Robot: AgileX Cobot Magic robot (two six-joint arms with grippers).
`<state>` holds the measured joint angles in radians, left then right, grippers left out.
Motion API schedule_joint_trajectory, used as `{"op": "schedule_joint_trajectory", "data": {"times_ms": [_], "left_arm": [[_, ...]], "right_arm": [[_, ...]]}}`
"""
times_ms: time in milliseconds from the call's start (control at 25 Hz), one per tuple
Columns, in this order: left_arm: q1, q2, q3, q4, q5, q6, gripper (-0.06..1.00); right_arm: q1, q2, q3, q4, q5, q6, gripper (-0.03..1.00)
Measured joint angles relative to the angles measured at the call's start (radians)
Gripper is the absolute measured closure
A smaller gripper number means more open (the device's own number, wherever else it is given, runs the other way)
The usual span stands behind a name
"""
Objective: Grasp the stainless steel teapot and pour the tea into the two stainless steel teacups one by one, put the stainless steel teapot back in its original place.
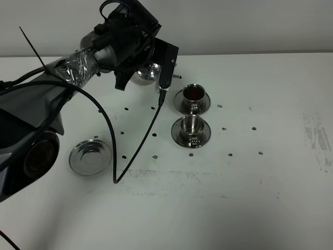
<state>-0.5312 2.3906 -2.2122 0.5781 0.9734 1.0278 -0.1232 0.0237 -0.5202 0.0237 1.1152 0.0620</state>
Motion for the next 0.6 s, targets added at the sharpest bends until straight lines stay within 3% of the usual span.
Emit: {"op": "schedule_joint_trajectory", "data": {"times_ms": [160,320,480,600], "left_arm": [[0.010,-0.045,-0.001,-0.061,-0.006,-0.078,0.74],[0.015,-0.091,-0.003,-0.179,-0.002,-0.160,0.74],[0.034,-0.116,-0.008,-0.285,0.025,-0.306,0.74],[0.049,-0.118,-0.008,-0.315,0.066,-0.436,0.74]], "right_arm": [[0.000,0.000,0.000,0.000,0.000,0.000,0.69],[0.000,0.000,0.000,0.000,0.000,0.000,0.69],[0.000,0.000,0.000,0.000,0.000,0.000,0.69],[0.000,0.000,0.000,0.000,0.000,0.000,0.69]]}}
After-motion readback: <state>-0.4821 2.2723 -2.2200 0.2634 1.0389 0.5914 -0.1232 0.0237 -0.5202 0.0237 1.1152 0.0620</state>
